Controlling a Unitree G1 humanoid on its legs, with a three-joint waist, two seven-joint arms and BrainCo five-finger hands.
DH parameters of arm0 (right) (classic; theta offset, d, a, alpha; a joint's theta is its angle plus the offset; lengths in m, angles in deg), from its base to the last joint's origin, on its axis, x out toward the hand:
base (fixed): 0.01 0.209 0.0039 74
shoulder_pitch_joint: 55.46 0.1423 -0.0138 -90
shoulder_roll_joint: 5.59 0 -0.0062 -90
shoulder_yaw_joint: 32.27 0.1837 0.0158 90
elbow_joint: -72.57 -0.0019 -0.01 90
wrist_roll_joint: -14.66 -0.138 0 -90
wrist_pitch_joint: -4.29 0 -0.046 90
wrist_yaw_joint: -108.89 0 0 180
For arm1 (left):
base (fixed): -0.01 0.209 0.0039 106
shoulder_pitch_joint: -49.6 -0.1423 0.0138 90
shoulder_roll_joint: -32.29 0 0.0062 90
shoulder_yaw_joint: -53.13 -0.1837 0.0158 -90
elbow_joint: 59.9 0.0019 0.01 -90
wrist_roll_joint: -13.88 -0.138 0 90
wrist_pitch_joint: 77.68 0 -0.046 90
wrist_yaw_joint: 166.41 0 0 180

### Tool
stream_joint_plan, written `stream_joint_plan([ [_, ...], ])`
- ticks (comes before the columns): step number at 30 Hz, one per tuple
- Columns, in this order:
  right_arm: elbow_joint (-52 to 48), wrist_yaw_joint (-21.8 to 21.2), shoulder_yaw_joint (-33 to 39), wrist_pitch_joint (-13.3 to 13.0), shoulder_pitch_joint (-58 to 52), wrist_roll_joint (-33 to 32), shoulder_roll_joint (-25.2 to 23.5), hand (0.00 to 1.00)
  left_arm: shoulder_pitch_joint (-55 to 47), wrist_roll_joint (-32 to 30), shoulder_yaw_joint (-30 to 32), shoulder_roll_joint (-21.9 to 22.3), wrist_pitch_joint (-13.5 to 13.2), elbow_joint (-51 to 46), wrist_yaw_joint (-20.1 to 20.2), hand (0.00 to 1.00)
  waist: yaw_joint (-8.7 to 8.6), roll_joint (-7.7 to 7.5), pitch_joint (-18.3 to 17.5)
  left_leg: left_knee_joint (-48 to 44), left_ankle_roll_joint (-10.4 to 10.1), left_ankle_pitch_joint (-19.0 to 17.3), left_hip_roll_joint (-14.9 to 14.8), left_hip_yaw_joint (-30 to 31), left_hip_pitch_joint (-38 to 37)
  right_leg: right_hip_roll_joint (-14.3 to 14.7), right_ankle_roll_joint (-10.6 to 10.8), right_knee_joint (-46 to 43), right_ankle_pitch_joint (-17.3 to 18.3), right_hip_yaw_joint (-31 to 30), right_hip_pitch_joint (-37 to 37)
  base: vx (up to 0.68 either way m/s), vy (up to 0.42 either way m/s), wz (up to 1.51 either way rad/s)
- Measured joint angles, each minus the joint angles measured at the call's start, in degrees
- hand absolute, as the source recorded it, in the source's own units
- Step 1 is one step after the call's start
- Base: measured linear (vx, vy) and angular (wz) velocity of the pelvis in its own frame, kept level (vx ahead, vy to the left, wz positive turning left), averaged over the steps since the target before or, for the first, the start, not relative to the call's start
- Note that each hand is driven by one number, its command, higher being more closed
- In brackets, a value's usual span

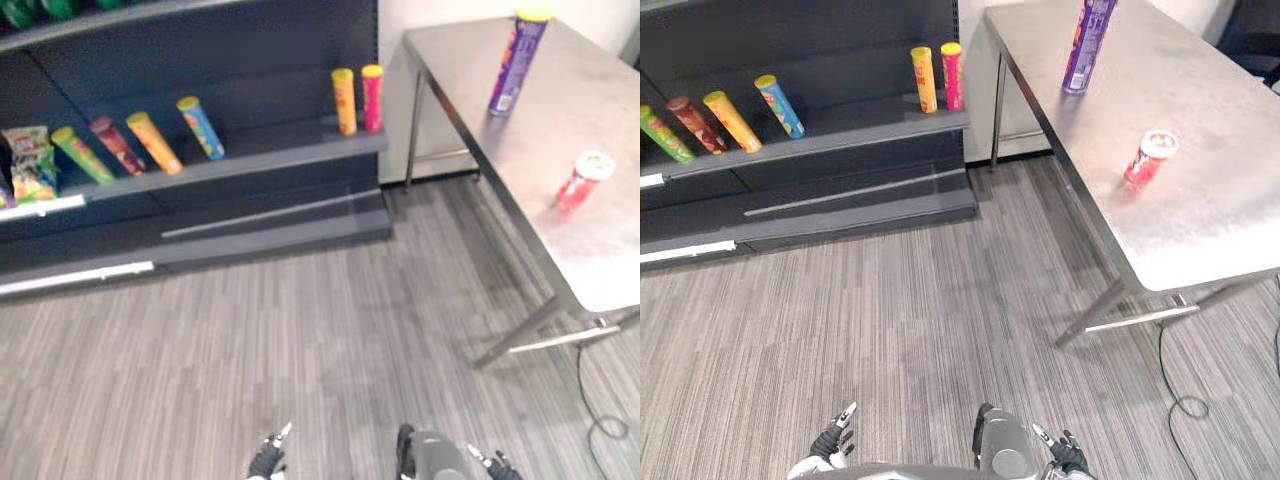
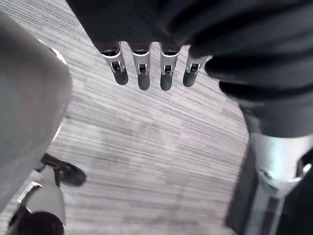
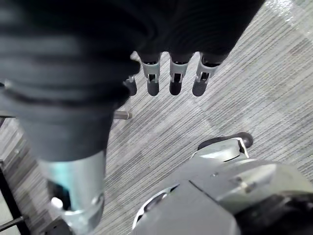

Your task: Put the gum and the chips on the shelf.

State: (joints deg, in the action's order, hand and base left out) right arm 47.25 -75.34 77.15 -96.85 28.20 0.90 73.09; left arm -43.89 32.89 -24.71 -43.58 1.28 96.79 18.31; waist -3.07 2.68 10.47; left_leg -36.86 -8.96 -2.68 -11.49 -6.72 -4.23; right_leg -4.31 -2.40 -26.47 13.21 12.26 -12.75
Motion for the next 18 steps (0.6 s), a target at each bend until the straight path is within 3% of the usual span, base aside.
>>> stream_joint_plan([
  [1,-0.76,0.01,-0.14,0.03,-0.64,-0.03,-0.2,0.0,-0.18,0.17,0.01,-0.08,-0.05,-0.28,0.02,0.0,0.22,-0.4,0.17,-10.85,0.39,4.06,-2.27,-0.62,4.39,0.48,-0.45,0.24,1.95,-0.07,2.75,0.22,-0.122,0.0],
  [2,-0.88,0.03,-0.1,0.0,-0.68,-0.05,-0.23,0.0,-0.17,0.18,-0.07,-0.21,-0.05,-0.36,0.04,0.0,0.17,-0.37,0.19,-12.77,0.48,3.68,-2.59,-0.83,5.19,0.51,-0.55,0.26,2.2,-0.07,3.26,0.22,-0.082,-0.05],
  [4,-0.81,0.1,0.02,0.04,-0.7,-0.2,-0.27,0.0,-0.21,0.28,-0.98,-0.59,-0.13,-0.94,0.14,0.0,0.27,-0.35,0.15,-21.29,2.62,-2.27,-4.16,-4.12,11.58,0.4,-0.87,0.84,4.06,-0.19,7.35,0.22,-0.045,-0.03],
  [5,-0.79,0.13,0.09,0.04,-0.69,-0.22,-0.26,0.0,-0.22,0.4,-0.99,-0.6,-0.24,-1.0,0.14,0.0,0.37,-0.34,0.16,-21.37,3.15,-3.72,-4.26,-4.9,13.09,0.35,-0.58,1.24,4.11,-0.24,8.24,0.2,0.0,-0.08],
  [7,-0.79,0.16,0.32,0.04,-0.42,-0.3,-0.33,0.0,-0.18,1.18,-1.04,-0.63,-1.02,-1.63,0.23,0.0,1.06,-0.34,0.15,-17.93,3.54,-6.8,-4.1,-7.19,17.29,0.16,0.1,2.8,4.2,-1.19,10.18,0.17,0.055,-0.28],
  [8,-0.82,0.24,0.35,0.01,-0.09,-0.4,-0.35,0.0,-0.1,1.4,-1.27,-0.61,-1.51,-2.04,0.5,0.0,1.86,-0.42,0.12,-9.25,4.31,-7.6,-3.61,-8.45,18.92,-0.09,0.71,4.5,4.1,-2.67,11.48,0.22,0.137,-0.49],
  [10,-0.89,0.29,0.32,-0.09,0.35,-0.79,-0.7,0.0,-0.26,2.61,-1.49,-0.75,-1.7,-1.86,0.53,0.0,1.76,-0.91,-0.14,4.63,4.6,-7.21,-1.98,-8.03,18.6,-0.99,1.92,5.46,4.36,-3.97,12.23,0.23,0.186,-0.45],
  [12,-0.89,0.34,-0.25,-0.49,0.61,-0.81,-0.73,0.0,-0.47,2.85,-1.1,-0.71,-2.21,-1.41,0.48,0.0,1.78,-1.25,-0.45,23.27,4.02,-3.38,0.37,-4.31,17.7,-2.68,4.1,5.37,6.14,-7.29,12.48,0.28,0.265,-0.52],
  [14,-0.63,0.3,-0.27,-0.53,0.54,-0.7,-0.24,0.0,-0.53,3.04,-1.1,-0.6,-2.22,-0.63,0.52,0.0,1.83,-0.66,-0.98,27.71,3.23,-1.54,0.68,-2.78,17.44,-3.26,6.37,5.45,7.56,-10.17,12.97,0.43,0.45,-0.69],
  [15,0.11,0.3,-0.34,-0.52,0.52,-0.68,-0.14,0.0,-0.54,3.35,-1.1,-1.02,-2.19,-0.07,0.53,0.0,1.9,-1.25,-1.36,26.15,2.41,3.12,1.48,-2.61,16.94,-4.44,7.36,6.1,8.4,-12.48,14.15,0.48,0.504,-0.8],
  [16,1.09,0.23,-0.32,-0.53,0.52,-0.64,-0.13,0.0,-0.7,3.36,-1.2,-1.08,-2.19,0.41,0.58,0.0,1.91,-1.24,-2.79,25.09,3.02,3.75,2.45,-2.85,16.96,-5.19,7.47,7.25,8.3,-13.34,14.77,0.35,0.339,-0.72],
  [17,2.89,0.02,-0.43,-0.43,0.19,-0.37,-0.89,0.0,-0.86,3.29,-2.24,-2.48,-2.11,1.88,0.55,0.0,1.54,-3.22,-5.42,23.38,3.83,1.53,4.26,-4.49,17.66,-6.99,7.41,9.78,6.61,-16.11,15.29,0.47,0.382,-0.44],
  [18,3.45,-0.04,0.07,-0.44,-0.2,-0.2,-1.66,0.0,-0.29,3.03,-4.06,-3.37,-1.99,3.09,0.6,0.0,1.2,-4.1,-7.09,22.49,4.65,-0.1,5.41,-5.37,18.16,-8.1,7.63,11.17,3.42,-18.01,15.04,0.47,0.37,-0.28],
])
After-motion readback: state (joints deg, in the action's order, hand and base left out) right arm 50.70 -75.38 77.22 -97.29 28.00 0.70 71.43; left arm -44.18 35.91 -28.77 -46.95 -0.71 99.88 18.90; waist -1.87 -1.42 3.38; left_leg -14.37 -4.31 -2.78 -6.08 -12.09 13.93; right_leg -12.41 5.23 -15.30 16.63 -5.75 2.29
